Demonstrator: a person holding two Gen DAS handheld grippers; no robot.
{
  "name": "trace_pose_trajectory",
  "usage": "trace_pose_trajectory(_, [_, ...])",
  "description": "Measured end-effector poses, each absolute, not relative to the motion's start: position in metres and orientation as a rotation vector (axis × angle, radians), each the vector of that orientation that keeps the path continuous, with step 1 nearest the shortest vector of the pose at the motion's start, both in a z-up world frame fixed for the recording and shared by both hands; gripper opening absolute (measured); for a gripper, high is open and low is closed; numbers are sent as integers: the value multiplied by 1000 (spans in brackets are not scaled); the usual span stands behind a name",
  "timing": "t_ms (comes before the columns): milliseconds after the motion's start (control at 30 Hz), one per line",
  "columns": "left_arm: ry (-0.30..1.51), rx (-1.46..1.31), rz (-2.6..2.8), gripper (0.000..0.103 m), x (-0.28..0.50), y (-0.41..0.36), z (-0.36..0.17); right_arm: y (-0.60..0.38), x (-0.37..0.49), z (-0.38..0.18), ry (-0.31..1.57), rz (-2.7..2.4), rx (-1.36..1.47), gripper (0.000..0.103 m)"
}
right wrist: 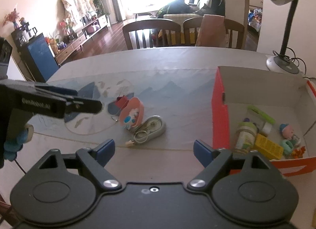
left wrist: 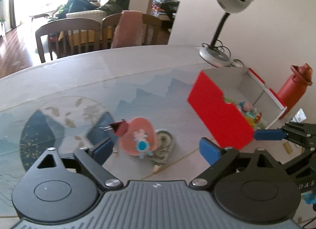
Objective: Organize rigid objects
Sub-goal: 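Withdraw both tools from the box back over the pink heart clip and tape measure, then grasp the red binder clip with the left tool while the right tool grasps the grey tape dispenser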
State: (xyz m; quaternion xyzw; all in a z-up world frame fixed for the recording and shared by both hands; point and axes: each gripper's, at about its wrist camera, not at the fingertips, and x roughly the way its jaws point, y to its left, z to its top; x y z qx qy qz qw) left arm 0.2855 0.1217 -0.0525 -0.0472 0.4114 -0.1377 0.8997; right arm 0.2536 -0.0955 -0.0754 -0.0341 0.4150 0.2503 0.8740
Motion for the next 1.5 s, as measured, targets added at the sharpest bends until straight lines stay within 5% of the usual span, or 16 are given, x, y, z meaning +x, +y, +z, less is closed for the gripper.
trace_pose_trajectory(633, [892, -168, -115, 102, 324, 184, -109, -37, 283, -135, 975, 501, -144, 88])
trace_pose_trajectory(1500, [885, -166, -140, 101, 361, 169, -145, -6, 310, -173, 1009, 468, -161, 86])
